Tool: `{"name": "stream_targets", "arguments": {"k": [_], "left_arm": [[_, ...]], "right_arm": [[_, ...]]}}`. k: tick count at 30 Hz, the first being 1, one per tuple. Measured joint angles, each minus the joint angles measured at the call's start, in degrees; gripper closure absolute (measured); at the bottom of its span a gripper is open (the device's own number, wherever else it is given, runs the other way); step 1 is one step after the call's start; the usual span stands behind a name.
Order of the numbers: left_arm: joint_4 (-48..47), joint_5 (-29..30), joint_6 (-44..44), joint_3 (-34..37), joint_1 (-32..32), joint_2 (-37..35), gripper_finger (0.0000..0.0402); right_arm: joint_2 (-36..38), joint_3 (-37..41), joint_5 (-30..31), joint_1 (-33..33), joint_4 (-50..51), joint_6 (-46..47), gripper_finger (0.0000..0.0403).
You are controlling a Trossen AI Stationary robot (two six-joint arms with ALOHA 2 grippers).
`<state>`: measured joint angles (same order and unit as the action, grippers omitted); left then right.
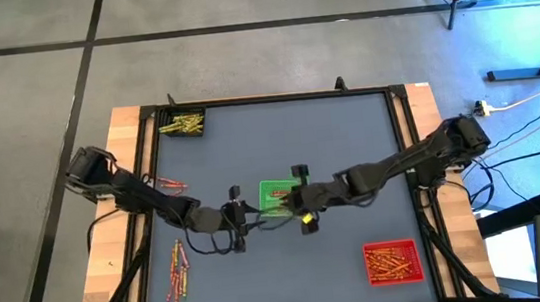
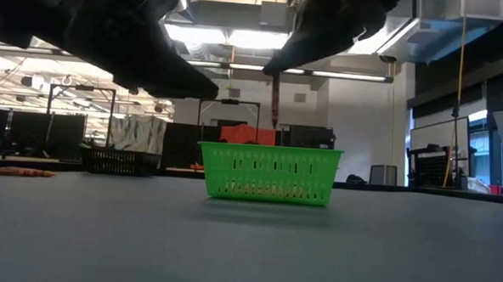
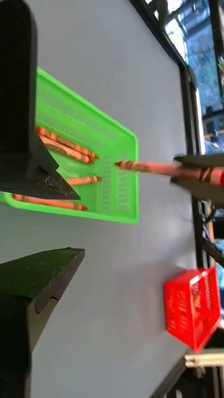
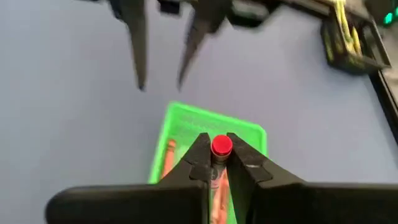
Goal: Sort crayons
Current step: Put the red crayon into the green bin
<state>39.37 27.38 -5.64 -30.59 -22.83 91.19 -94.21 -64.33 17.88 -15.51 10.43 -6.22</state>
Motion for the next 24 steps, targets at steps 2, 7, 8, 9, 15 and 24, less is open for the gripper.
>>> {"name": "stream_targets", "arguments": {"k": [2,7,8,9,15,24], "left_arm": [[-2.16,1.69,-0.17,0.0,-0.68,-1.11,0.0282],[-7.07,6.16,-0.23,0.0,-2.58,-3.98,0.0282],[-7.58,6.97,-0.25,0.0,-2.88,-4.23,0.0282],[-7.87,7.7,-0.23,0.0,-3.19,-4.33,0.0282],[-8.47,8.97,-0.24,0.0,-3.57,-4.36,0.0282],[-8.58,9.19,-0.32,0.0,-3.57,-4.36,0.0282]], "right_arm": [[0.0,-1.38,-1.45,1.46,3.77,1.57,0.0376],[-0.86,-2.37,-12.55,6.08,11.04,7.33,0.0386],[-1.51,-2.1,-13.33,6.69,11.32,7.69,0.0386],[-2.02,-1.77,-13.41,7.18,10.63,7.77,0.0386],[-5.99,-1.16,-17.06,8.35,8.07,7.83,0.0372],[-9.01,-1.12,-20.61,8.7,3.54,8.83,0.0347]]}}
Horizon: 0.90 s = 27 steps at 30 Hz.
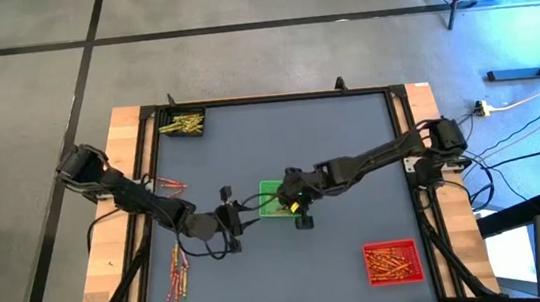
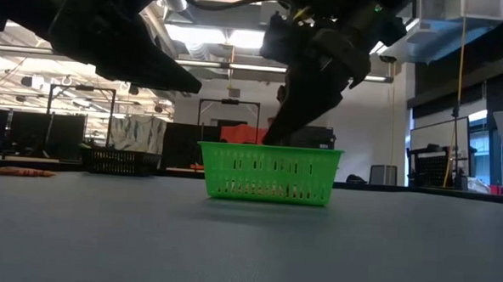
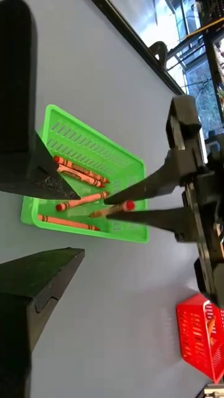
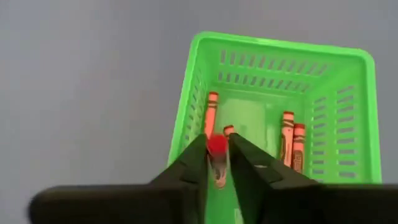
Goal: Sort crayons
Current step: Put the red crayon into the green bin
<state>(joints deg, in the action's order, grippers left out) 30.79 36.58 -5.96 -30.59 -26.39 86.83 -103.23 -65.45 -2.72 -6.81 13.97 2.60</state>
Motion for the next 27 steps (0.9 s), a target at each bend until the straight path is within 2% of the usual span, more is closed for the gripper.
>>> {"name": "stream_targets", "arguments": {"k": [7,11,15,19,22,27], "left_arm": [[-0.58,0.0,-1.2,0.0,0.0,0.0,0.0282],[-0.57,0.0,-1.21,0.0,0.0,0.0,0.0282],[-0.6,0.01,-1.44,0.0,0.0,0.0,0.0282],[-0.66,0.0,-1.56,0.0,0.0,0.0,0.0282],[-0.65,0.0,-1.62,0.0,0.0,0.0,0.0282],[-0.5,1.02,-1.16,0.0,0.03,0.0,0.0282]], "right_arm": [[-0.02,-0.52,2.35,0.13,1.01,-2.05,0.0239],[1.7,-1.83,2.13,-0.56,4.72,-2.46,0.0201],[5.77,-1.6,2.08,-2.72,6.76,-2.89,0.0193],[12.06,3.38,2.55,-4.94,5.38,-2.99,0.02],[17.6,10.03,5.01,-6.59,0.12,-2.43,0.0208],[26.52,23.54,7.21,-9.12,-15.18,0.14,0.022]]}}
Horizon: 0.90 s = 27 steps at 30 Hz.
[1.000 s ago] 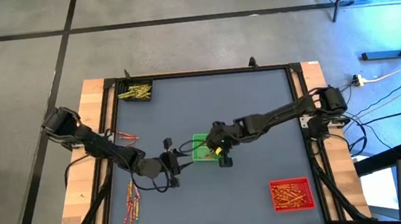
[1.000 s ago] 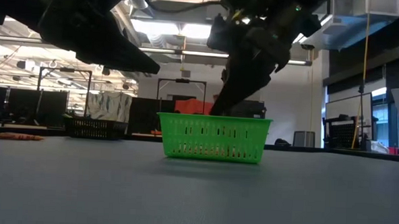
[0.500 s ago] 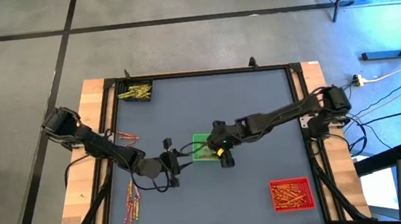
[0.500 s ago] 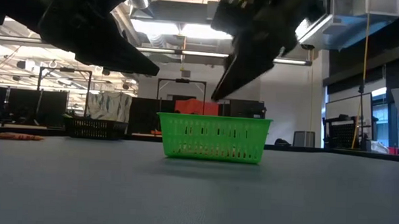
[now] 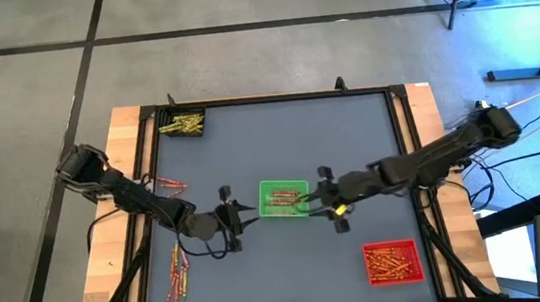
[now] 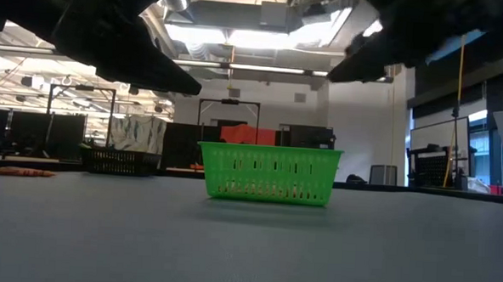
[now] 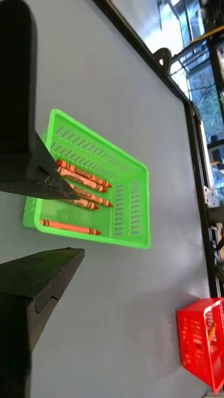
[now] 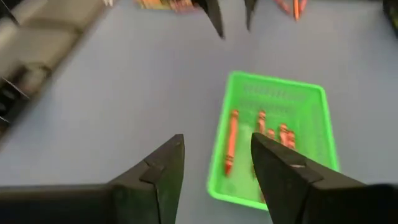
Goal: Sort crayons
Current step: Put the red crayon into the green bin
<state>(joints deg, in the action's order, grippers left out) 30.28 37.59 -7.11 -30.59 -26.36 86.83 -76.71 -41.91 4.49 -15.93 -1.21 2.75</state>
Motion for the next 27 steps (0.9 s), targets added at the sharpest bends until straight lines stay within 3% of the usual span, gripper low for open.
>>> {"name": "stream_targets", "arguments": {"k": [6,9,12,20,27], "left_arm": [[0.25,2.75,-3.08,0.0,0.23,0.0,0.0282],[-0.2,3.62,-5.37,0.0,0.82,-0.86,0.0282],[-3.63,0.18,-8.24,-0.94,2.41,-4.13,0.0282],[-36.24,-3.37,-18.5,-8.57,5.89,-14.93,0.0282],[-71.21,-7.9,-25.5,-18.88,10.15,-16.35,0.0282]], "right_arm": [[3.55,13.5,-0.14,-2.64,-23.85,4.79,0.0221],[3.27,16.85,-0.2,-4.28,-30.2,5.97,0.0221],[3.11,19.12,-0.18,-6.37,-33.15,6.34,0.0221],[2.47,21.82,5.55,-12.9,-38.58,5.51,0.0221],[2.47,22.26,10.16,-15.73,-38.57,4.7,0.0221]]}}
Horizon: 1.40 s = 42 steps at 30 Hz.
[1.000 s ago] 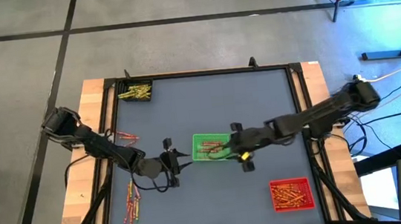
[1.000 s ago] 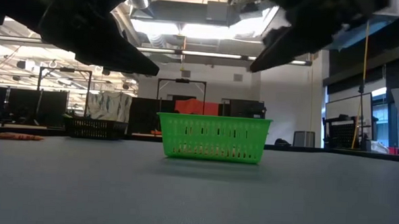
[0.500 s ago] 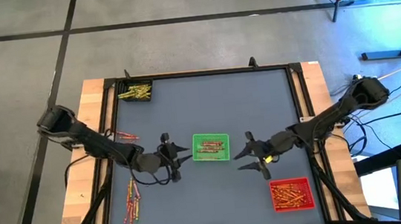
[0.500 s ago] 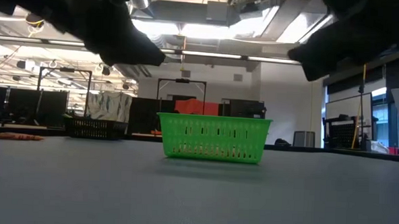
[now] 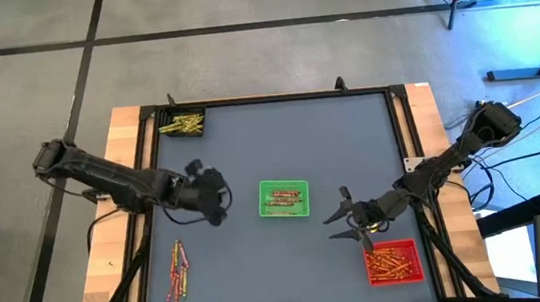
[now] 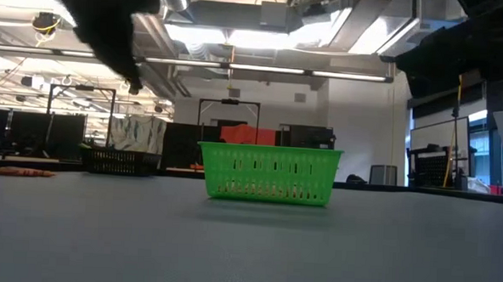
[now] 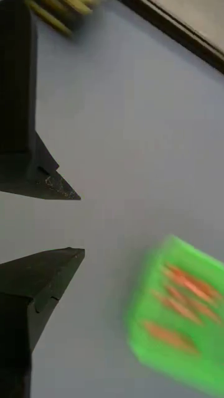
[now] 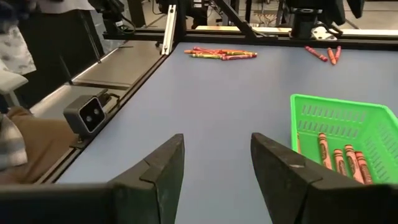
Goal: Sort crayons
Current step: Put the red crayon into the green bin
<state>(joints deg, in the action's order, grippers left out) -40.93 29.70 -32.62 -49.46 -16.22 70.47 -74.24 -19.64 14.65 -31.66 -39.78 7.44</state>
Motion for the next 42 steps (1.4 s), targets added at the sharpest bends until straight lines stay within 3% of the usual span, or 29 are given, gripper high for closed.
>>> {"name": "stream_targets", "arguments": {"k": [7,12,18,28,42], "left_arm": [[-26.17,-9.3,-8.97,-2.33,8.17,0.4,0.0282],[-33.53,-15.95,-10.32,-0.59,13.78,0.4,0.0282],[-33.09,-24.0,-4.91,3.85,20.58,0.73,0.0282],[-27.45,-27.23,1.41,9.31,31.56,4.01,0.0282],[-26.43,-30.14,6.06,9.96,34.0,14.59,0.0283]], "right_arm": [[-0.02,-0.02,1.05,0.17,-0.03,-0.82,0.0221],[-0.02,-0.02,1.86,0.17,-0.01,-1.78,0.0221],[-0.02,-0.02,1.86,0.17,0.13,-1.84,0.0221],[-0.02,-0.02,4.41,0.17,0.46,-1.95,0.0221],[-0.02,-0.04,4.42,0.17,0.6,-1.85,0.0221]]}}
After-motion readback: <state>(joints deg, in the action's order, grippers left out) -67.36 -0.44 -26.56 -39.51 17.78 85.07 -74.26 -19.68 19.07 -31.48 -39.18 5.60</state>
